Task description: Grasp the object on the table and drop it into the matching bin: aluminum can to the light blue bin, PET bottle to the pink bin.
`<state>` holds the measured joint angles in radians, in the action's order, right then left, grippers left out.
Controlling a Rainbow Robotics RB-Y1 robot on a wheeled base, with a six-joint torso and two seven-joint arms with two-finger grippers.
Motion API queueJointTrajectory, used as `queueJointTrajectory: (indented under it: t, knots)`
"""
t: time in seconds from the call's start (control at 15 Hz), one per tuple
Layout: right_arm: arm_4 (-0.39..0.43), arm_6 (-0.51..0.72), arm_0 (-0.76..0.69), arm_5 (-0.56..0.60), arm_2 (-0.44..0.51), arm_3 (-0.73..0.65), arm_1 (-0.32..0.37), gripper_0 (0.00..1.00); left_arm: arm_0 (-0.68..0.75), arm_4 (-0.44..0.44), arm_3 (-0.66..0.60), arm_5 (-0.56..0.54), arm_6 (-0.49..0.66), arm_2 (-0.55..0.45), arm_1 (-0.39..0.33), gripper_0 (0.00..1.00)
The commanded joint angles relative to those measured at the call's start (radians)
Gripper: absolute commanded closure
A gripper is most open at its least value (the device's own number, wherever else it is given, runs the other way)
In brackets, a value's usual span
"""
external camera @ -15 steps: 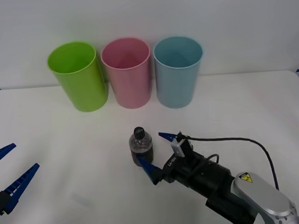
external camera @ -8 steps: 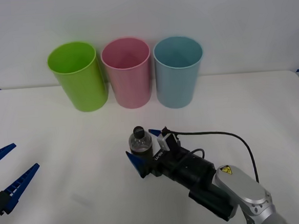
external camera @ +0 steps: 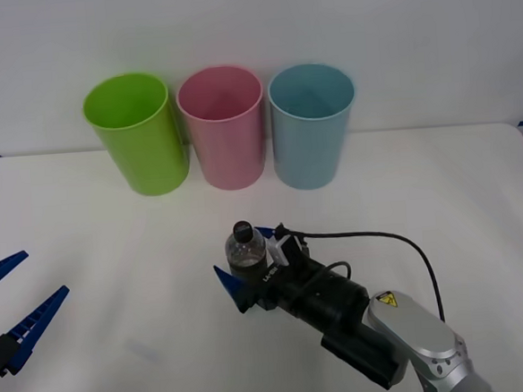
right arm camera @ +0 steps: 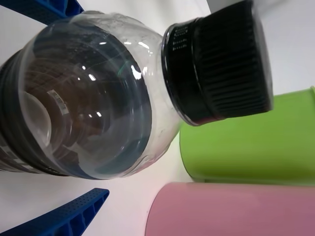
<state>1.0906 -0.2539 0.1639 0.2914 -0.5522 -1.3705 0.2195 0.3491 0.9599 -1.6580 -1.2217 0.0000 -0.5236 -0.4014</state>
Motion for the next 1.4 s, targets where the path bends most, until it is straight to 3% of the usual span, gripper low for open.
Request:
queueJointTrajectory:
  t: [0.07, 0.13, 0.2, 0.27, 0.8, 1.07, 1.4]
  knots:
    - [0.0, -0.002, 0.0, 0.002, 0.0, 0.001, 0.0, 0.0, 0.0, 0.0, 0.0, 0.0, 0.0, 0.0, 0.0, 0.0]
    - [0.0, -0.002, 0.0, 0.0, 0.0, 0.001, 0.0, 0.11, 0.0, 0.0, 0.0, 0.0, 0.0, 0.0, 0.0, 0.0]
    - [0.0, -0.007, 0.0, 0.0, 0.0, -0.001, 0.0, 0.74, 0.0, 0.0, 0.0, 0.0, 0.0, 0.0, 0.0, 0.0]
    - [0.0, -0.012, 0.0, 0.0, 0.002, -0.001, 0.0, 1.0, 0.0, 0.0, 0.0, 0.0, 0.0, 0.0, 0.0, 0.0]
    - [-0.014, -0.013, -0.006, 0.012, 0.005, -0.032, 0.021, 1.0, 0.0, 0.0, 0.0, 0.0, 0.0, 0.0, 0.0, 0.0]
    - [-0.061, 0.011, -0.069, 0.002, 0.006, -0.176, 0.113, 1.0, 0.0, 0.0, 0.0, 0.0, 0.0, 0.0, 0.0, 0.0]
    - [-0.081, 0.111, -0.169, 0.005, 0.086, -0.372, 0.218, 1.0, 0.0, 0.0, 0.0, 0.0, 0.0, 0.0, 0.0, 0.0]
